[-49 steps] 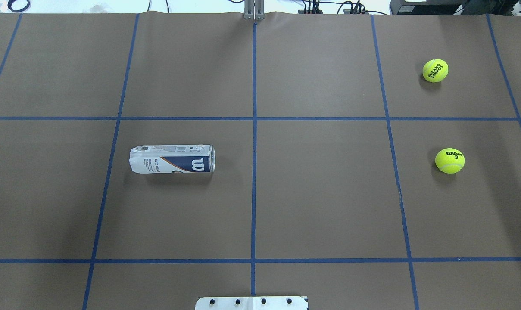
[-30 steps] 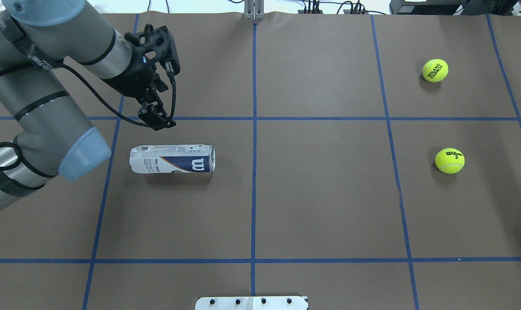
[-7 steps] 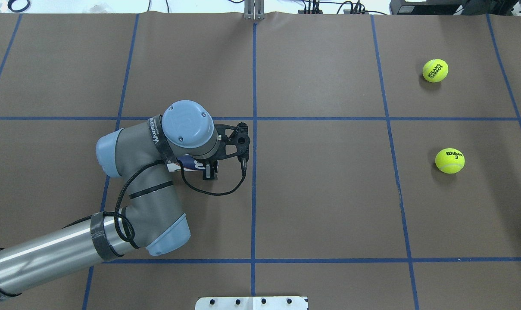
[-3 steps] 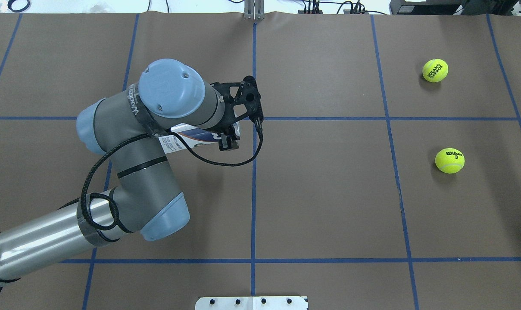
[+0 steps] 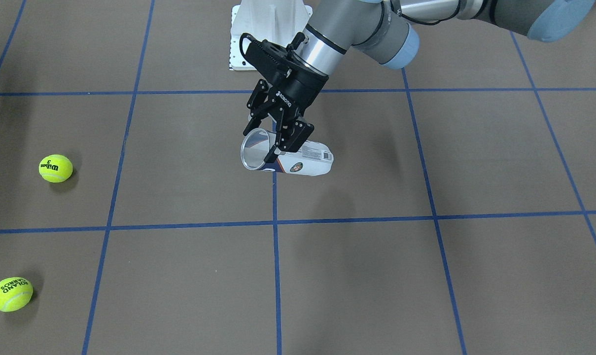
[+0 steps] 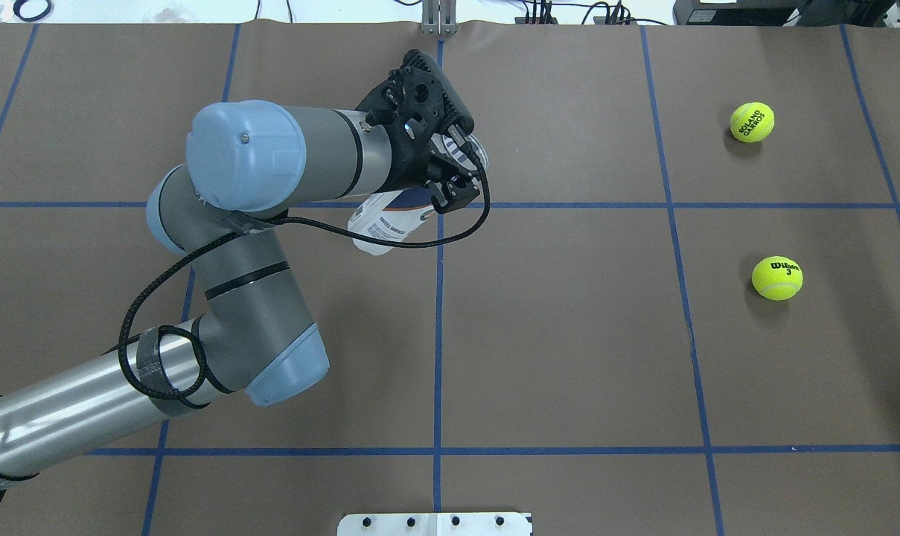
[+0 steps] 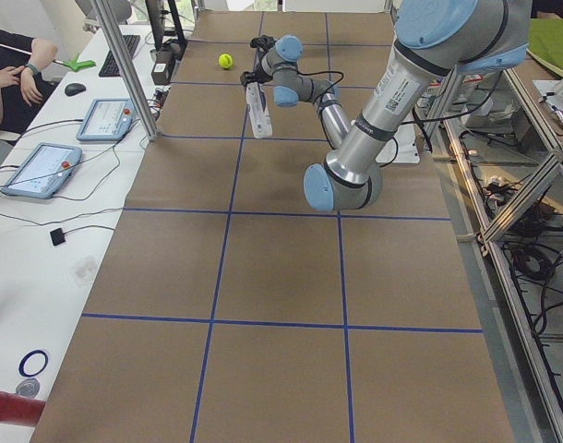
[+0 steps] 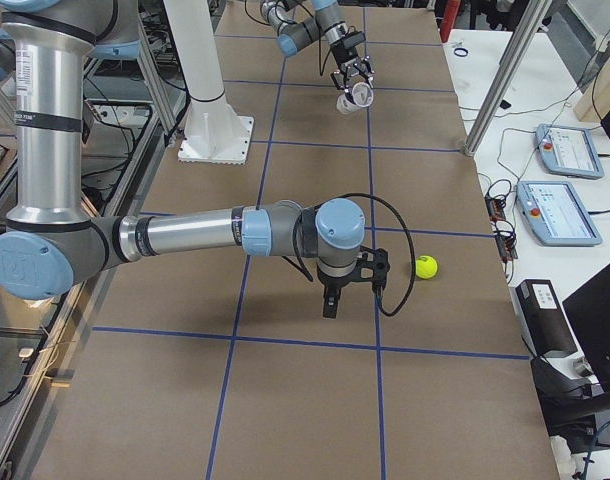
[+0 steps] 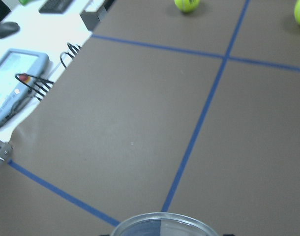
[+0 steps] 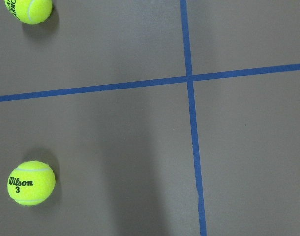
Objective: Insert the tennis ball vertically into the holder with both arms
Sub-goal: 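Lift the tube with the left gripper and rotate it upright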
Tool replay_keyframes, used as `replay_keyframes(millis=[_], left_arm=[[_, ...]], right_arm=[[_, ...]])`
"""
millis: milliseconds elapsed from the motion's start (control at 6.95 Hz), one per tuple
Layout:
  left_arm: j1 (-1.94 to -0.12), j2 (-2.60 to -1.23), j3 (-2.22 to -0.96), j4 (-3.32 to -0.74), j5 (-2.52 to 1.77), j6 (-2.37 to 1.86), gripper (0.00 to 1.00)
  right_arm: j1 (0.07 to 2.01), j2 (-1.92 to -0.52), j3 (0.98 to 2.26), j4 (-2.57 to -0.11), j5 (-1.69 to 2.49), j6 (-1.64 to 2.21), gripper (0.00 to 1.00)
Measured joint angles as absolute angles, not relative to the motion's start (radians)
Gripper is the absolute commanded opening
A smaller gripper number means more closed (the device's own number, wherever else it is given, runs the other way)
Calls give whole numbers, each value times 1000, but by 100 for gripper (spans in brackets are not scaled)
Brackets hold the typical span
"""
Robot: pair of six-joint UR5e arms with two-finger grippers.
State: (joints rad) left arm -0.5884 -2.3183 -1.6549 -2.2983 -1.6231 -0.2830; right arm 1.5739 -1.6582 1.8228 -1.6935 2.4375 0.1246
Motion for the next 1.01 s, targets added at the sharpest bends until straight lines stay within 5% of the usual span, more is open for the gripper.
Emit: replay_keyframes(millis=[1008], left_arm=[[-532, -2228, -1307, -3300, -1280, -435, 31]], right_arm=[[1574, -1651, 1827, -1694, 2461, 126, 100]])
